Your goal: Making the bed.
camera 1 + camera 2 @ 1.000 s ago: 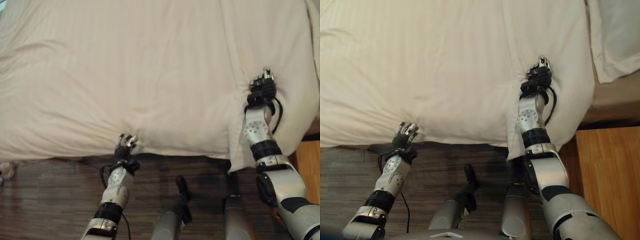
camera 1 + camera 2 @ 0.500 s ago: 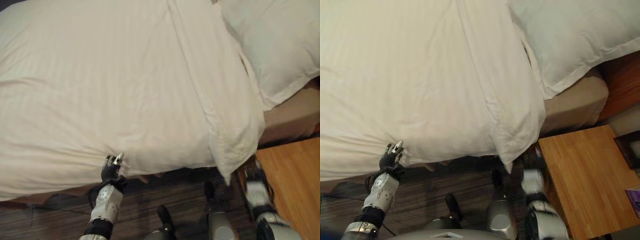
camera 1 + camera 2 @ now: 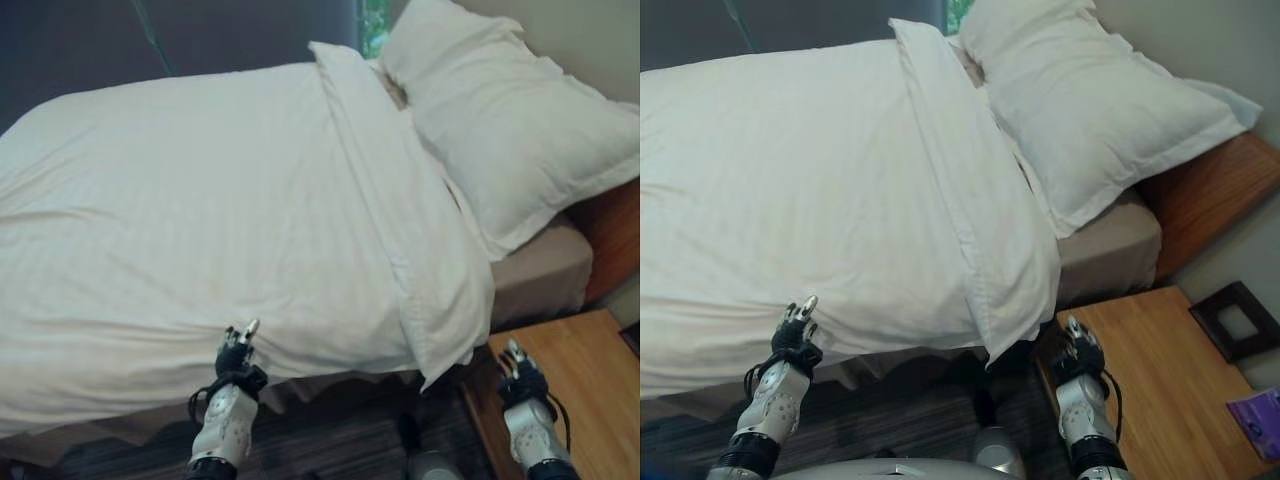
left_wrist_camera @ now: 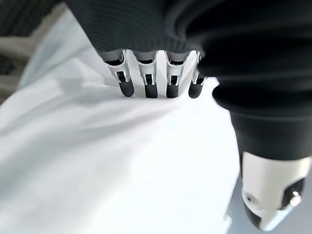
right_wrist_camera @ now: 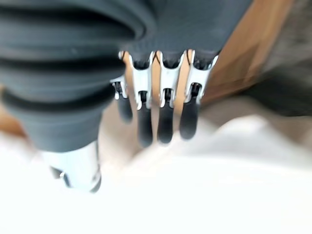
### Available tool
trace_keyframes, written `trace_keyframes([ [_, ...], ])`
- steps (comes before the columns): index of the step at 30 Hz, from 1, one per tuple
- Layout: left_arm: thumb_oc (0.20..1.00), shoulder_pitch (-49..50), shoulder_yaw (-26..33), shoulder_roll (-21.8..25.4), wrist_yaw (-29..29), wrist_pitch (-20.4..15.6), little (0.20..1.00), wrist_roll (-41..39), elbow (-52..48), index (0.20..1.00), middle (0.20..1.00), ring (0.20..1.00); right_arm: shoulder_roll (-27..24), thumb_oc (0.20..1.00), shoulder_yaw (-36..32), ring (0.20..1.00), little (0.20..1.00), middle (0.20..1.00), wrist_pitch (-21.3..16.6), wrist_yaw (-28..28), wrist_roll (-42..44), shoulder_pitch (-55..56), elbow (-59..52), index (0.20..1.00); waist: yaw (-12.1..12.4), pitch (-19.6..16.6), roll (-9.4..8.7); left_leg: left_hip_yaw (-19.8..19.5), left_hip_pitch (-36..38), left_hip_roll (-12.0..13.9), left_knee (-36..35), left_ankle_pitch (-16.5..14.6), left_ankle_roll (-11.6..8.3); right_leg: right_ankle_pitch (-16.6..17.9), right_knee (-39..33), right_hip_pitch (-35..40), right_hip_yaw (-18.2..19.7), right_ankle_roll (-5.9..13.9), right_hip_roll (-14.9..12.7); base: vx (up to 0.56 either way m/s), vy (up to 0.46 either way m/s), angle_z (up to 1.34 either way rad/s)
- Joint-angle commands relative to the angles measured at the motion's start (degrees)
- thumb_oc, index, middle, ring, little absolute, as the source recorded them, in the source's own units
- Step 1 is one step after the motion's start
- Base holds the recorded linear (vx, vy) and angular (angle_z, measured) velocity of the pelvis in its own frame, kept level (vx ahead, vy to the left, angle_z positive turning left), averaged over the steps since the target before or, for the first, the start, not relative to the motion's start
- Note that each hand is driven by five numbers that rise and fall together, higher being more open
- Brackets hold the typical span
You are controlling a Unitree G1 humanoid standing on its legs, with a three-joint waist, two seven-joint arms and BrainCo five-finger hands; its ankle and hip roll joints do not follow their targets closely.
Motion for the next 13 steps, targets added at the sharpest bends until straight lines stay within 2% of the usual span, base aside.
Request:
trace_keyframes([
  [1, 1.000, -3.78, 1.13, 2.98, 0.56, -2.35, 1.000, 8.90, -4.21, 1.000, 1.000, 1.000, -3.35, 1.000, -2.94, 1.000, 1.000, 1.000, -4.43, -3.37, -13.86, -3.59, -8.60, 1.000, -0.68, 1.93, 1.79, -2.92, 2.42, 2.87, 0.77, -2.58, -2.25, -4.27, 0.99, 2.44, -2.41, 1.97, -0.27, 0.00, 0.041, 0.18],
  [2, 1.000, -1.77, 1.41, 3.02, -0.67, -2.83, 1.000, 9.38, -7.88, 1.000, 1.000, 1.000, -2.39, 1.000, -2.89, 1.000, 1.000, 1.000, -5.24, -1.14, -14.55, -3.13, -15.63, 1.000, -0.40, 1.45, 1.57, -3.20, 2.54, 2.88, 0.77, -2.73, -2.01, -4.38, 0.99, 2.68, -2.78, 2.06, -0.36, -0.01, 0.028, 0.15],
  [3, 1.000, -1.59, 1.41, 3.03, -0.66, -2.75, 1.000, 9.40, -8.03, 1.000, 1.000, 1.000, -2.33, 1.000, -2.90, 1.000, 1.000, 1.000, -5.13, -1.14, -14.57, -2.91, -15.85, 1.000, -0.43, 1.39, 1.54, -3.22, 2.57, 2.87, 0.77, -2.74, -2.00, -4.40, 0.99, 2.73, -2.80, 2.07, -0.37, -0.01, 0.044, 0.08],
  [5, 1.000, 1.22, 1.17, 2.67, -2.40, -2.41, 1.000, 8.83, -11.48, 1.000, 1.000, 1.000, 1.33, 1.000, -1.79, 1.000, 1.000, 1.000, -6.08, 2.84, -8.59, -1.55, -19.42, 1.000, 0.27, 0.97, 1.14, -3.64, 2.69, 2.81, 0.77, -2.89, -1.71, -4.59, 0.99, 3.47, -3.30, 2.09, -0.49, 0.00, 0.000, 0.00],
  [7, 1.000, 1.86, 0.85, 2.26, -2.85, -2.32, 1.000, 8.72, -12.05, 1.000, 1.000, 1.000, 2.42, 1.000, -1.01, 1.000, 1.000, 1.000, -6.13, 3.98, -6.65, -1.57, -19.39, 1.000, 0.59, 0.91, 1.05, -3.86, 2.68, 2.76, 0.77, -2.93, -1.63, -4.62, 0.99, 3.67, -3.51, 2.07, -0.51, -0.01, 0.017, 0.04],
  [8, 1.000, 3.42, 0.54, 2.05, -3.76, -2.38, 1.000, 8.32, -13.20, 1.000, 1.000, 1.000, 4.64, 1.000, 0.35, 1.000, 1.000, 1.000, -6.98, 6.09, -1.51, -1.44, -19.40, 1.000, 0.99, 0.82, 0.93, -4.22, 2.69, 2.71, 0.77, -2.92, -1.59, -4.76, 0.99, 4.07, -3.77, 2.00, -0.61, -0.01, 0.032, 0.03],
  [13, 1.000, 5.92, 1.50, 2.89, -4.46, -2.83, 1.000, 9.57, -14.55, 1.000, 1.000, 1.000, 7.02, 1.000, 3.15, 1.000, 1.000, 1.000, -7.08, 8.52, 4.48, -0.51, -16.89, 1.000, 1.88, 0.96, 0.78, -4.52, 3.10, 2.69, 0.77, -2.93, -1.65, -4.96, 0.99, 4.83, -4.27, 1.77, -0.71, 0.00, 0.010, 0.02],
])
